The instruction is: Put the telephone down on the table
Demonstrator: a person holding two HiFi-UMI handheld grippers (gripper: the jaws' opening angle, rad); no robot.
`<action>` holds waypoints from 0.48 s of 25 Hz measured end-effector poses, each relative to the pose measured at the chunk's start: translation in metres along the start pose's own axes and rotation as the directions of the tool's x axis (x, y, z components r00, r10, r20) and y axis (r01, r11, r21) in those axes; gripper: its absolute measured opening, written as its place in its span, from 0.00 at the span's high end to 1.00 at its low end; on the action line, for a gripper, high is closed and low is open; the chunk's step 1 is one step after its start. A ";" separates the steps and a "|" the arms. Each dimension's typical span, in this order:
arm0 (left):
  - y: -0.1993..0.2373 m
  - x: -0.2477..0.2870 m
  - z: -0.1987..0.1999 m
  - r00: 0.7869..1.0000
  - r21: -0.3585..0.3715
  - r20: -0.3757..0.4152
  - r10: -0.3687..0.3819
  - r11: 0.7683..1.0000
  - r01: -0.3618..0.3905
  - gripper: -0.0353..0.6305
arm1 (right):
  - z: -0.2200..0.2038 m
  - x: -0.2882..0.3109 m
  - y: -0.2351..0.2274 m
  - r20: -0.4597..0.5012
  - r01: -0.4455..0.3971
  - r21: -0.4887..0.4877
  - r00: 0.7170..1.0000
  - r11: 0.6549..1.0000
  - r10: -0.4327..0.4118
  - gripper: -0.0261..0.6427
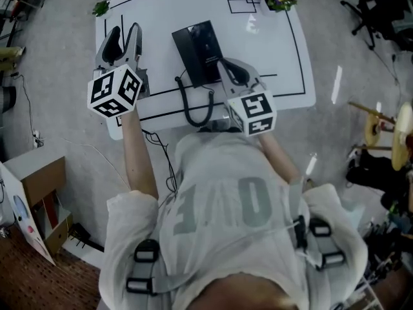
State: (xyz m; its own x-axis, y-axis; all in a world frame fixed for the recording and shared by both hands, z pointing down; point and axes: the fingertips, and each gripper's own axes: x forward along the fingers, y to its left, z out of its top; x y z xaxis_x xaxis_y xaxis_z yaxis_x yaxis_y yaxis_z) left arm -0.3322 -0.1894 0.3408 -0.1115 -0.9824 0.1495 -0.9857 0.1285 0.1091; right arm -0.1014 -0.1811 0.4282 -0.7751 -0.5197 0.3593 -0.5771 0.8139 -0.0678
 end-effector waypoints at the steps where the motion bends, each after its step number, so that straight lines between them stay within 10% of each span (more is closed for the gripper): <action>1: -0.003 -0.006 0.011 0.999 0.022 0.033 0.030 0.999 -0.031 0.69 | 0.001 0.001 -0.002 0.004 0.004 -0.009 1.000 1.000 -0.004 0.95; 8: -0.036 -0.041 0.040 0.969 0.119 0.172 0.179 0.972 -0.201 0.92 | 0.014 0.003 -0.001 0.040 0.004 -0.022 0.999 1.000 -0.003 0.95; 12: -0.063 -0.045 0.020 0.976 0.099 0.166 0.144 0.982 -0.162 0.94 | 0.018 0.002 0.000 0.060 0.009 -0.028 0.998 1.000 -0.007 0.95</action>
State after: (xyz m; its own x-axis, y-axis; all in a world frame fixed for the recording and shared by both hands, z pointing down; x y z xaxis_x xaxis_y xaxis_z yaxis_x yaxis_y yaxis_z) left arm -0.2680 -0.1557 0.3075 -0.2720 -0.9623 -0.0011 -0.9622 0.2720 -0.0147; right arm -0.1078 -0.1872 0.4119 -0.7850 -0.5400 0.3035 -0.5765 0.8162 -0.0386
